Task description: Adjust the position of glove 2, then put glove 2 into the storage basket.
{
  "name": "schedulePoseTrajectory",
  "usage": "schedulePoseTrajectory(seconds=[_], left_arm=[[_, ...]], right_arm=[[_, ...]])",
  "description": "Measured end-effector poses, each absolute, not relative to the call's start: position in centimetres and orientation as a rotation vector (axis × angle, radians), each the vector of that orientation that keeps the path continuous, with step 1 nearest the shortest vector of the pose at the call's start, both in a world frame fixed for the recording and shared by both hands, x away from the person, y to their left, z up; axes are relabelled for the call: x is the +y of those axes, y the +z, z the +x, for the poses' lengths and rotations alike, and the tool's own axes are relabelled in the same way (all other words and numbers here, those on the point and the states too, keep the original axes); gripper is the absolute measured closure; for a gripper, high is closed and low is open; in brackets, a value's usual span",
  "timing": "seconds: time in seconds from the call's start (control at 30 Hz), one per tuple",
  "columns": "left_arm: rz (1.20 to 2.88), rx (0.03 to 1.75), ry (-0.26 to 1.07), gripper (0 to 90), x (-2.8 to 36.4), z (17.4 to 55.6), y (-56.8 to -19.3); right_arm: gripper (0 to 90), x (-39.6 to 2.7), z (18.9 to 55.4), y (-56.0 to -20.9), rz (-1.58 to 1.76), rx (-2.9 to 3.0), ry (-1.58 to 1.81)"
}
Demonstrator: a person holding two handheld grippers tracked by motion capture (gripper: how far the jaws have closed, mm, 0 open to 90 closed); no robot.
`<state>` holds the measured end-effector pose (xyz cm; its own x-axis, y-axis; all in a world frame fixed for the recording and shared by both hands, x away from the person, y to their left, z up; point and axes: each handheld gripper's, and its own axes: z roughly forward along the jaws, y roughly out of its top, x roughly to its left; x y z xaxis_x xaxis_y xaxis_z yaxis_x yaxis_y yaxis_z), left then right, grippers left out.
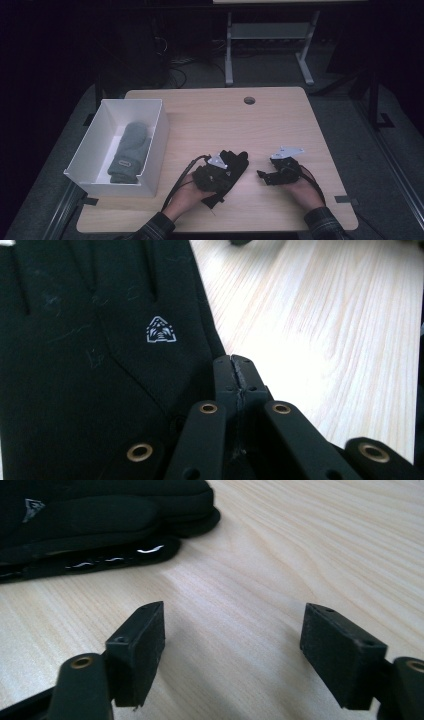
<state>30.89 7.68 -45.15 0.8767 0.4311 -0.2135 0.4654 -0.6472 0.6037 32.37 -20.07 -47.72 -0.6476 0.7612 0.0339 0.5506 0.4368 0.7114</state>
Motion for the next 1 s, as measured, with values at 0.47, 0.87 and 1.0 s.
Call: schedulePoseTrajectory(seconds=[0.47,0.87,1.0], left_arm=[[2.406,0.656,0.022,88.4,10.4,30.9,-44.7],[2.367,0.622,0.145,47.0,11.1,31.7,-42.9],[2.336,0.600,0.183,37.0,11.4,32.5,-42.3]], right_arm=[[15.6,-20.4,32.8,-48.2,1.150,2.368,1.045],[13.5,-20.3,32.9,-48.2,1.146,2.377,1.043],[13.5,-20.2,32.9,-48.2,1.143,2.377,1.044]])
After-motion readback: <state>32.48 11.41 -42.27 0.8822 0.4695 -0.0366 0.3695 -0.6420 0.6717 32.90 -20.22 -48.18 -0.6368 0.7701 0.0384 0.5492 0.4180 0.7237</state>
